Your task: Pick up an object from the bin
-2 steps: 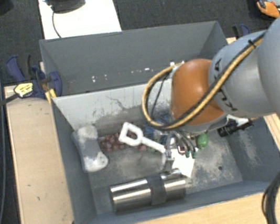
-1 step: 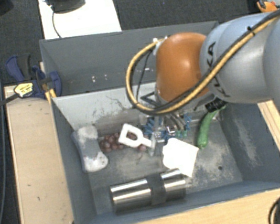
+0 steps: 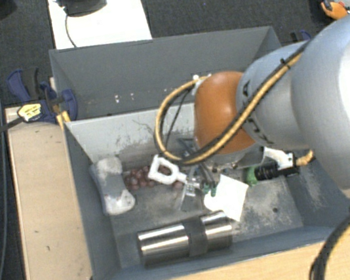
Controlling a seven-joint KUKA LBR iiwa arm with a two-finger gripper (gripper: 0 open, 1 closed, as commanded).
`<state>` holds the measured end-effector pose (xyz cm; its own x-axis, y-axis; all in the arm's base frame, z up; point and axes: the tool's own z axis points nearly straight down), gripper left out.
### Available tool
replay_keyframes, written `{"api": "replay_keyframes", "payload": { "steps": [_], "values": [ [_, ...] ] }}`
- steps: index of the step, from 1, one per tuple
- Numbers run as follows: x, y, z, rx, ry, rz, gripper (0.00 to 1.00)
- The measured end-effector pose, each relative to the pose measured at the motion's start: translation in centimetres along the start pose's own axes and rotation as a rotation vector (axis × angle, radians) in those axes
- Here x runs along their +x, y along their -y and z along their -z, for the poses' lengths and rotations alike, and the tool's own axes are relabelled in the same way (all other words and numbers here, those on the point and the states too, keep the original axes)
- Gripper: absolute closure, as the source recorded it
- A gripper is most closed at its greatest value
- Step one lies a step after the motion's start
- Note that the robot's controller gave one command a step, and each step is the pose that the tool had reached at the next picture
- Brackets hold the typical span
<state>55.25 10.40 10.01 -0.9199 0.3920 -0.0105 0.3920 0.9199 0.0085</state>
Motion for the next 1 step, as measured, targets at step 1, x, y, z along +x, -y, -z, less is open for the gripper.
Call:
{"api": "replay_keyframes", "payload": {
  "steps": [1],
  "values": [
    [-0.52, -1.75, -2.77, -0.007, 0.019, 0.062, 0.0]
  ]
}}
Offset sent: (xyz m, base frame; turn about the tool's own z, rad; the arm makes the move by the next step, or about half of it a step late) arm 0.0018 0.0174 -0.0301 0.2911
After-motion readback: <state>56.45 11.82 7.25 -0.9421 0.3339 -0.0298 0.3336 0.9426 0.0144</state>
